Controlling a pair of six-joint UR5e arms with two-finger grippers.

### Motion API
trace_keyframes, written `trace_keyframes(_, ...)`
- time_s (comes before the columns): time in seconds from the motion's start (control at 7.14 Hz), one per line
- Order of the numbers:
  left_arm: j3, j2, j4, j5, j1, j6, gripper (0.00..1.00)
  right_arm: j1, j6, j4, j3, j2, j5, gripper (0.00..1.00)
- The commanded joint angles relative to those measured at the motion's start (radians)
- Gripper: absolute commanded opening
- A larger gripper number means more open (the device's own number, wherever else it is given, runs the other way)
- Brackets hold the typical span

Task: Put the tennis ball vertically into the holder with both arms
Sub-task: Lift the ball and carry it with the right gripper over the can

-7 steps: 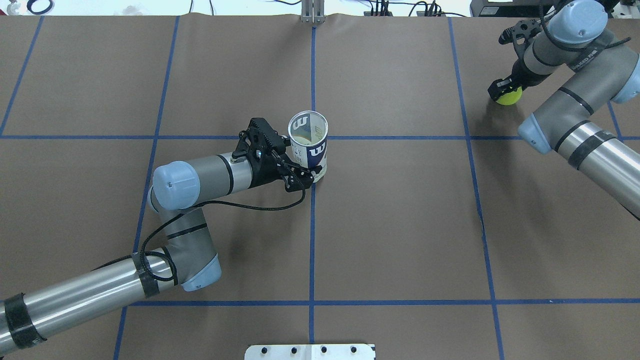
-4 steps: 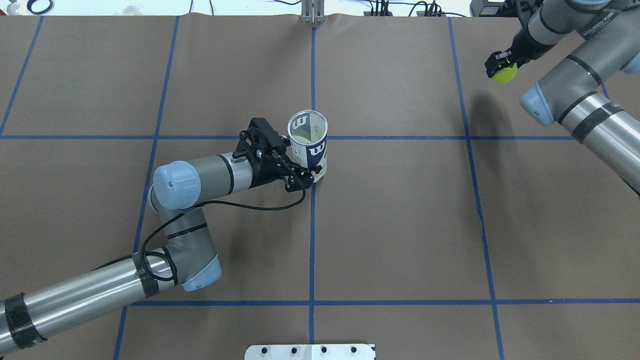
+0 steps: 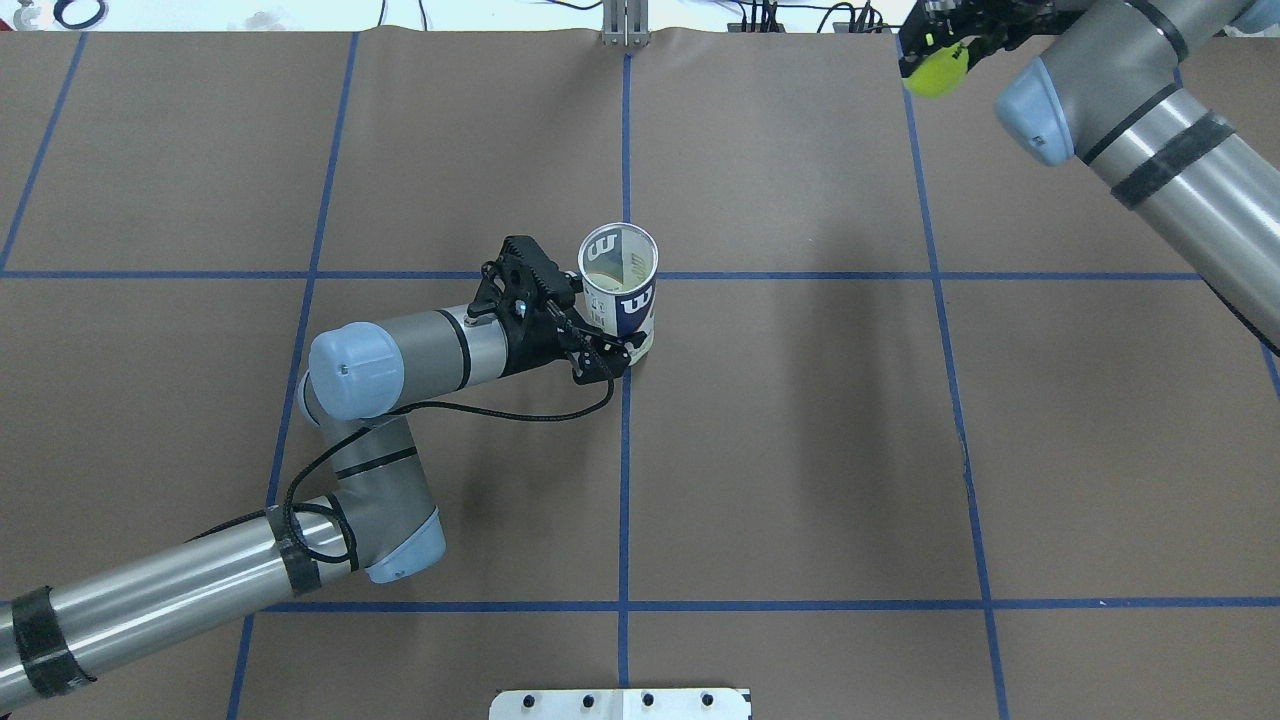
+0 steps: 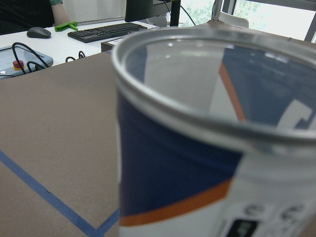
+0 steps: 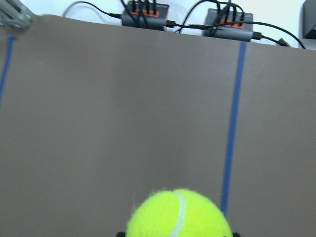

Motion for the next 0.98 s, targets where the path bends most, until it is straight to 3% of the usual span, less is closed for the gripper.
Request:
trace_keyframes(0.0, 0.0, 0.0, -0.001, 0.0, 0.001, -0.001, 0.99, -0.106, 0.217, -0.01, 0.091, 0.076, 0.0, 0.0)
trace_keyframes(0.84, 0.0, -0.007, 0.002, 0.0, 0.001, -0.001, 0.99, -0.274, 0.363, -0.037, 0.123, 0.142, -0.081, 0.0)
